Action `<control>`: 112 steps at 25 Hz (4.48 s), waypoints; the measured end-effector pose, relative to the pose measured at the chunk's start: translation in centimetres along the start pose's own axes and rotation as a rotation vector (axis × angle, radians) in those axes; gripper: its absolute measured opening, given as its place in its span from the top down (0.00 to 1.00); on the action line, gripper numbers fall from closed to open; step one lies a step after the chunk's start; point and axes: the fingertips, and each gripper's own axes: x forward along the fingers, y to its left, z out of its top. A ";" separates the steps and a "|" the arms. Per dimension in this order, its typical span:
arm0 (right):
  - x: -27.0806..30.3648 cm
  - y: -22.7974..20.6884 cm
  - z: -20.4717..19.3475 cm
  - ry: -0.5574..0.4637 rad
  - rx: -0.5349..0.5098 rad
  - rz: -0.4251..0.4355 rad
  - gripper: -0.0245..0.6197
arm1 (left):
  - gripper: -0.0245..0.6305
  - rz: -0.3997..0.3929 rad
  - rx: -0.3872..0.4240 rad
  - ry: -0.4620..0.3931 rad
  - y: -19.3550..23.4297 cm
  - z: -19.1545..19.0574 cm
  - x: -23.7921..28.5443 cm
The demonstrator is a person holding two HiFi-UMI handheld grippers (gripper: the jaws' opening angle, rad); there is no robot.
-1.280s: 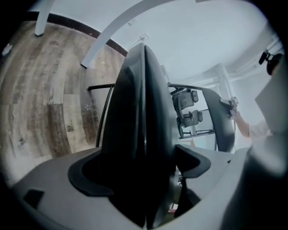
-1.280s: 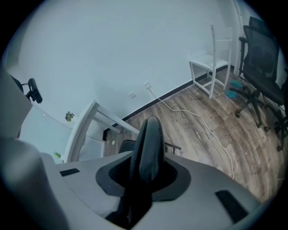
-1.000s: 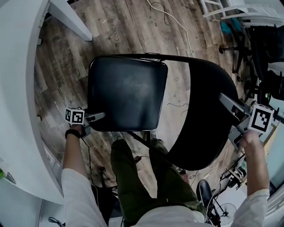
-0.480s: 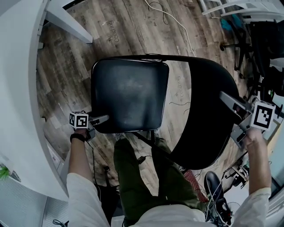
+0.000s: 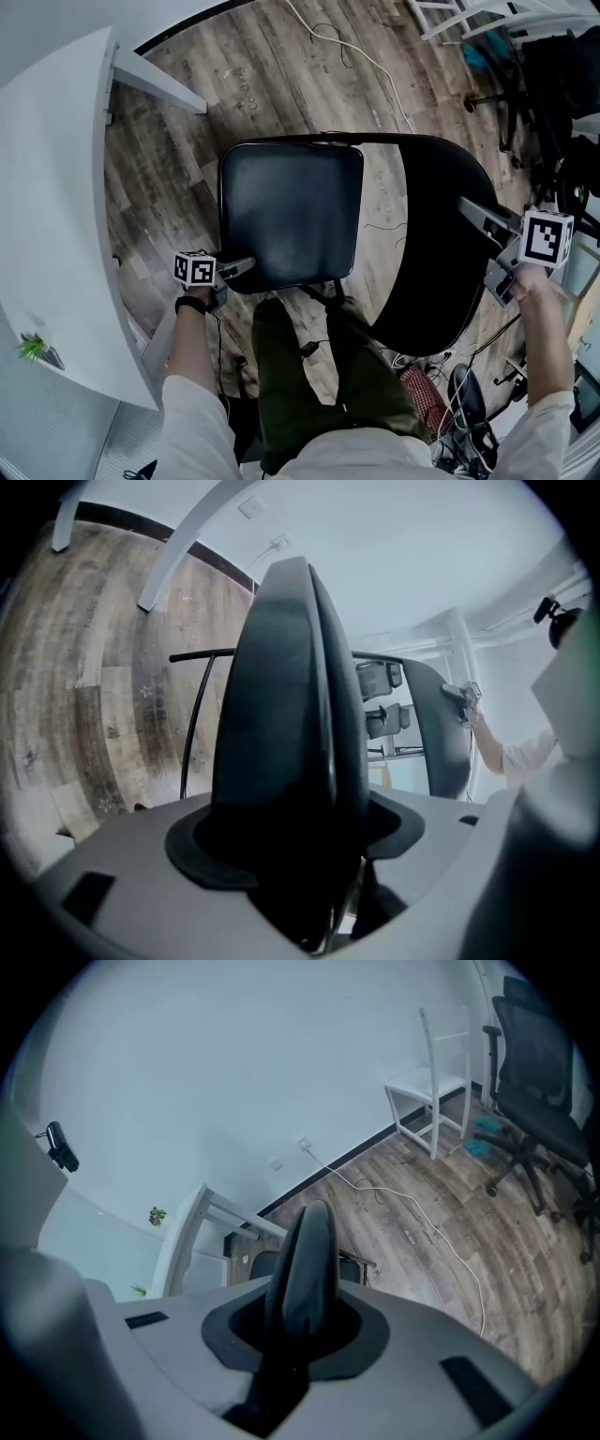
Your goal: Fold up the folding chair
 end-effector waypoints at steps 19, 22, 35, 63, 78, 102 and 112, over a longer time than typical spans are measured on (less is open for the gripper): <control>-9.9 -4.0 1.0 0.010 0.068 -0.100 0.85 | 0.53 0.215 0.063 -0.021 -15.4 0.2 3.9; -10.8 -4.0 1.1 0.010 0.066 -0.102 0.85 | 0.53 0.256 0.069 -0.023 -17.2 0.1 4.6; -13.0 -3.4 1.3 0.023 0.060 -0.150 0.85 | 0.53 0.408 0.085 -0.023 -22.0 -0.5 6.8; -14.4 1.2 2.5 0.047 0.050 -0.266 0.84 | 0.44 0.428 0.115 -0.030 -31.0 -1.0 10.6; -13.8 4.8 3.2 0.038 0.091 -0.289 0.80 | 0.38 0.341 0.142 -0.066 -35.9 -1.0 12.7; -11.8 10.0 4.0 -0.021 0.168 -0.256 0.74 | 0.38 0.136 0.164 -0.124 -39.9 -0.8 13.3; -11.2 10.8 4.1 -0.036 0.191 -0.248 0.72 | 0.38 0.117 0.169 -0.095 -40.0 -0.8 13.9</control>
